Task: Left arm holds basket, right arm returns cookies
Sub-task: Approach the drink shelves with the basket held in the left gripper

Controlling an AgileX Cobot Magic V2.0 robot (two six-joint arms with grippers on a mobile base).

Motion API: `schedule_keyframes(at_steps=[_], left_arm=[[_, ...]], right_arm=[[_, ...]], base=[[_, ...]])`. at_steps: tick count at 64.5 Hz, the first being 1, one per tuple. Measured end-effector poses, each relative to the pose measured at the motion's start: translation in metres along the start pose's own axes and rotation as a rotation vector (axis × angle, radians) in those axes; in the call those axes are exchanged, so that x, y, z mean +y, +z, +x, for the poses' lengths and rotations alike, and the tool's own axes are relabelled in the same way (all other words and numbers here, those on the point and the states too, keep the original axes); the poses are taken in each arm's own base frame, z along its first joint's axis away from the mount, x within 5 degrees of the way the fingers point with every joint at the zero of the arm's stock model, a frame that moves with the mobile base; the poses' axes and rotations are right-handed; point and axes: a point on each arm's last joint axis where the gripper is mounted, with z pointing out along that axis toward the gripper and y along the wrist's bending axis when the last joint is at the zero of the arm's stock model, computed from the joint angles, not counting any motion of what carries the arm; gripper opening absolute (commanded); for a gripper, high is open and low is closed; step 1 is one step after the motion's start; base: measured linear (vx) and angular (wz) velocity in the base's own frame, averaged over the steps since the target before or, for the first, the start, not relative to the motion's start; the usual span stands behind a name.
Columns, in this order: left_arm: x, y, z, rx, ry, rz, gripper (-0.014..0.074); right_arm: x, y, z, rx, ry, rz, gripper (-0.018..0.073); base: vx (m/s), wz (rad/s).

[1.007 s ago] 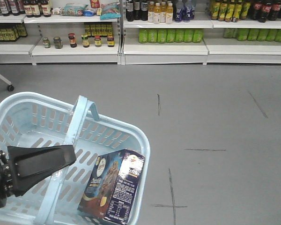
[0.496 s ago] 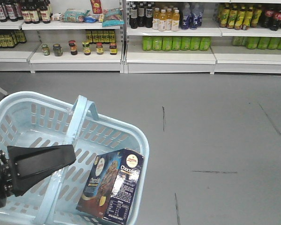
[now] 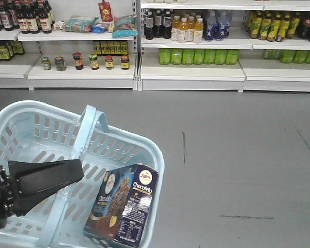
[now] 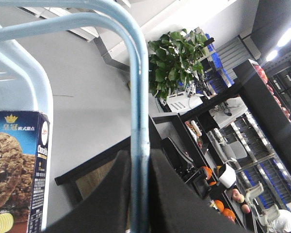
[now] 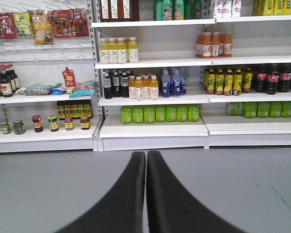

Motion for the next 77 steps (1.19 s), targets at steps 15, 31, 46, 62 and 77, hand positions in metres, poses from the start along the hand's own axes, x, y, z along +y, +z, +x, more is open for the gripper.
schedule_keyframes(at_steps=[15,31,46,62,77], left_arm=[[-0.0005,0.0010,0.0011,0.005,0.001,0.001,-0.0007],[-0.0010,0.0014,0.0018,0.010,0.002,0.003,-0.0007],[-0.0010,0.0014,0.0018,0.010,0.002,0.003,-0.0007],[-0.0009,0.0014,0.0017,0.009,0.002,0.003,-0.0007],[-0.0009,0.0014,0.0017,0.009,0.002,0.003,-0.0007]], right_arm=[[0.0000,0.0000,0.0000,0.000,0.000,0.000,-0.0003],[0.0000,0.0000,0.0000,0.000,0.000,0.000,-0.0003],[0.0000,0.0000,0.0000,0.000,0.000,0.000,-0.0003],[0.0000,0.0000,0.0000,0.000,0.000,0.000,-0.0003],[0.0000,0.0000,0.0000,0.000,0.000,0.000,-0.0003]], base=[[0.34,-0.03],[0.34,-0.07],[0.35,-0.05],[0.35,-0.06],[0.34,-0.10]])
